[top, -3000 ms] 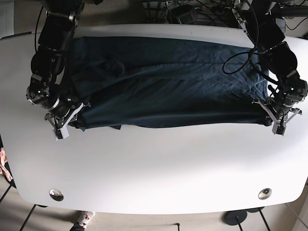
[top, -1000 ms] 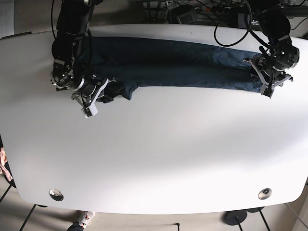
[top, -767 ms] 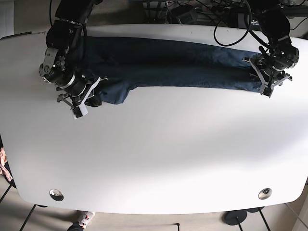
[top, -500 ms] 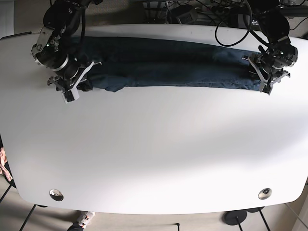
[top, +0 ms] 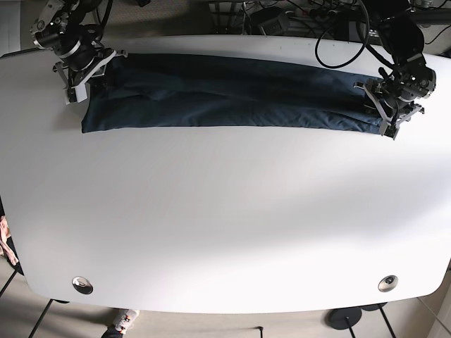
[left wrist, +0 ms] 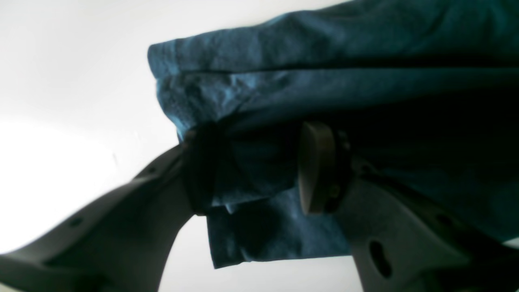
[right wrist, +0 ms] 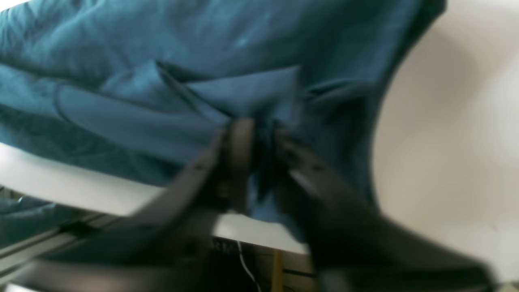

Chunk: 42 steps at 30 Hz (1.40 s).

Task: Fold the T-shirt properly
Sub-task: 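Pull the folded strip toward the table middle with both grippers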

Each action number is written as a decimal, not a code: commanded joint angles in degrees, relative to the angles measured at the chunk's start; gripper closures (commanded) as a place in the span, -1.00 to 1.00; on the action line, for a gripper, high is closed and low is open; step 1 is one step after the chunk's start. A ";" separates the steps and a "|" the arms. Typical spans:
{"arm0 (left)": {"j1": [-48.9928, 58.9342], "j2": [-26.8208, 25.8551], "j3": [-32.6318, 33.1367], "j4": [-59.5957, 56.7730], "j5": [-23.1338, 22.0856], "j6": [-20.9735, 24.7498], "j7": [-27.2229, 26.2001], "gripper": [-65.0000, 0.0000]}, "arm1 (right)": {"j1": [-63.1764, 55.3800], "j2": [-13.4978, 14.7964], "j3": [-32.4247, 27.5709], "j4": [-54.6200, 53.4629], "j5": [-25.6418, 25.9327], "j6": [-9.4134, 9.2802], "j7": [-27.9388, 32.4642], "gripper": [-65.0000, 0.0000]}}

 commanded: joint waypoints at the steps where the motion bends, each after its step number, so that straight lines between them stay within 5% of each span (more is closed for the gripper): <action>1: -0.21 -0.82 -0.09 0.56 0.31 0.12 -0.02 0.12 | 0.03 0.65 1.74 1.13 1.04 0.06 1.33 -0.05; 4: -0.21 -0.82 -0.09 1.00 0.31 0.12 -0.02 0.12 | 1.00 0.65 2.97 1.30 1.21 0.06 2.57 -0.63; 6: -0.21 -0.82 -0.09 1.70 0.05 0.12 -0.02 0.12 | 1.26 0.65 2.35 1.30 1.30 0.06 2.74 -0.67; 13: 1.46 -0.47 -0.18 11.81 -0.13 0.12 0.24 0.12 | 2.67 0.30 -8.90 -0.28 0.33 0.06 2.74 -0.15; 20: 3.30 1.56 -0.27 5.66 0.13 0.12 0.07 0.23 | 4.34 0.39 -10.48 -14.00 -11.27 0.06 8.46 0.80; 23: 3.13 1.38 -0.18 1.09 0.05 0.12 -0.02 0.23 | 5.13 0.74 -10.48 -19.01 -12.77 0.06 13.20 0.80; 33: -10.59 1.38 -0.09 -11.92 0.40 0.12 0.07 0.23 | 21.39 9.00 -10.13 -34.39 -12.85 0.06 14.79 0.80; 38: -11.82 1.56 -0.36 -10.60 -0.48 0.12 0.51 0.23 | 22.89 9.62 -10.48 -34.66 -12.85 0.06 16.90 0.80; 42: -10.06 1.47 -4.93 0.65 -12.88 0.12 6.66 0.21 | 22.71 9.35 -10.48 -34.57 -12.85 0.06 16.81 0.80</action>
